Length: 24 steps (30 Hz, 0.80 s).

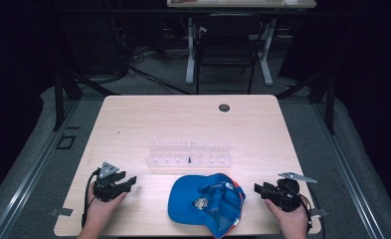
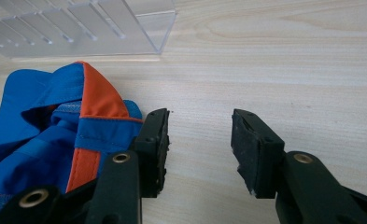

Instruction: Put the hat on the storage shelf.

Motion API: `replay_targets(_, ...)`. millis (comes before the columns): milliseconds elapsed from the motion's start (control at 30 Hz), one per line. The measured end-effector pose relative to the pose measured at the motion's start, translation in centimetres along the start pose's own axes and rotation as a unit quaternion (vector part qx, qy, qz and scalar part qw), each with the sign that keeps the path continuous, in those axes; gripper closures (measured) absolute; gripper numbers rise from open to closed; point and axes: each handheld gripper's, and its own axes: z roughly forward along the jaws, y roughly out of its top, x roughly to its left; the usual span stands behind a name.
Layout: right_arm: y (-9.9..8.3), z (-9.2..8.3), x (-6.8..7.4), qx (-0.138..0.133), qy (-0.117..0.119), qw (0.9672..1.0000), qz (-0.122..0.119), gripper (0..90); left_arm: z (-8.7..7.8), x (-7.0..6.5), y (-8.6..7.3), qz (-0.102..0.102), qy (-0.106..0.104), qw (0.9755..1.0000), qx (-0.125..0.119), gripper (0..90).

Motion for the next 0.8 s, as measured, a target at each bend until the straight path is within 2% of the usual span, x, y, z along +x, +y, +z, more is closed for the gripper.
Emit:
replay_targets(200,0.1,-0.4,-0.5,-0.003,-0.002,0.9998,0.021,56.8,-0.2,0.1,0.0,-0.001,0.004,1.0,-0.004,48.3)
replay_targets(467,0.2,-0.7,-0.6,-0.003,0.005,0.9995,0.032,57.0,-0.4,0.1,0.1,0.002,0.002,1.0,-0.005,47.8)
replay_targets(567,0.5,-1.0,-0.5,0.005,0.028,0.9985,0.047,55.9,-0.5,0.0,0.1,0.002,0.003,1.0,-0.003,47.7)
replay_targets(700,1.0,-1.0,-0.3,0.017,0.037,0.9978,0.053,55.7,-0.5,0.0,0.1,0.003,0.003,1.0,-0.007,47.6)
replay_targets(800,1.9,-1.3,0.4,0.025,0.06,0.9962,0.058,56.1,-0.5,-0.1,0.1,0.008,0.001,0.9999,-0.007,47.6)
